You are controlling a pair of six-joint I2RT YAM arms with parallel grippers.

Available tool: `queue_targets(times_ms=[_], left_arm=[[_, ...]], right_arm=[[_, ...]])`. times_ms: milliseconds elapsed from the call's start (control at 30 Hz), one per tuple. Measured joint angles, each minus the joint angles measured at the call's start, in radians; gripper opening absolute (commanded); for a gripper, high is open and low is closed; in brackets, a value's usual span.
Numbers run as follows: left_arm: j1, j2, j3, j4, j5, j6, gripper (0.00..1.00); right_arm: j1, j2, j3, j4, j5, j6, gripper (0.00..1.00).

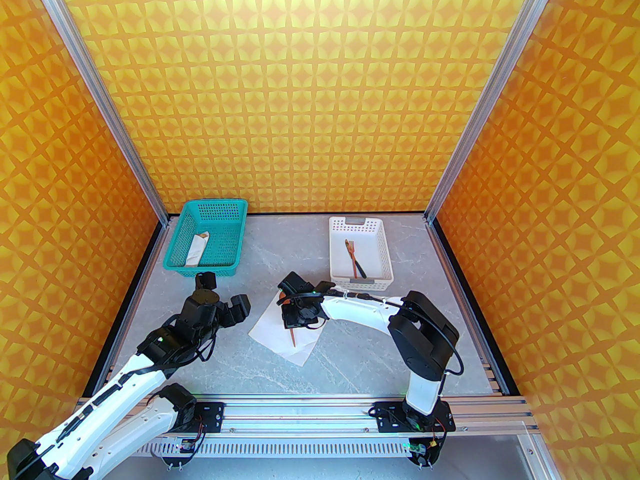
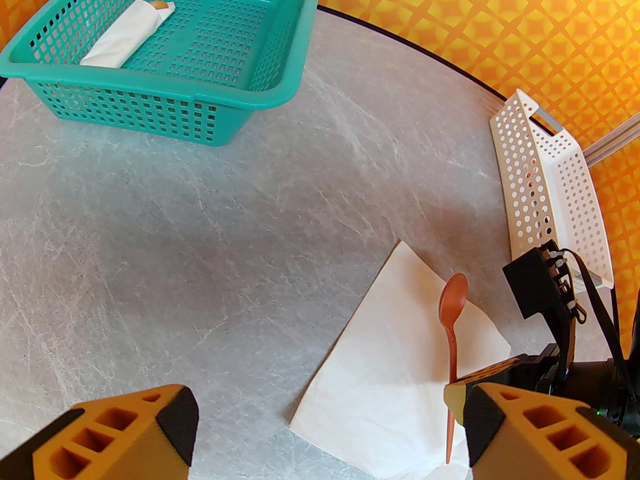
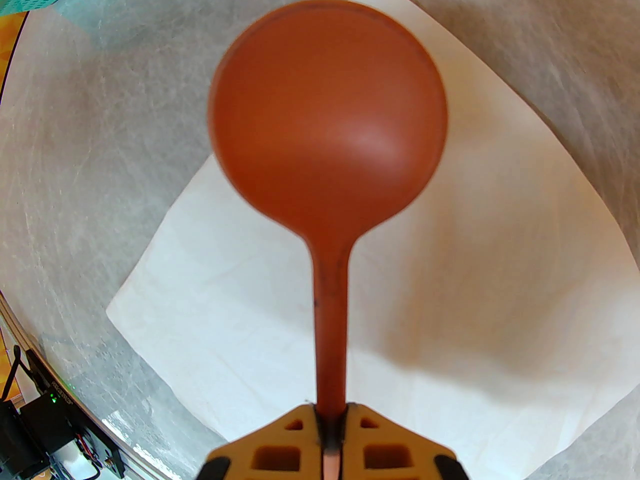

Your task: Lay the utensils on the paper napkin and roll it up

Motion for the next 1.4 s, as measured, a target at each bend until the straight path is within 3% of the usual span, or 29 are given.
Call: queue_targets(times_ms=[1400], left_arm=[[0.007, -0.003, 0.000, -0.013, 0.000, 0.000, 0.93]], right_arm=[[0.000, 0.091, 0.018, -0.006, 0.032, -0.004, 0.14]])
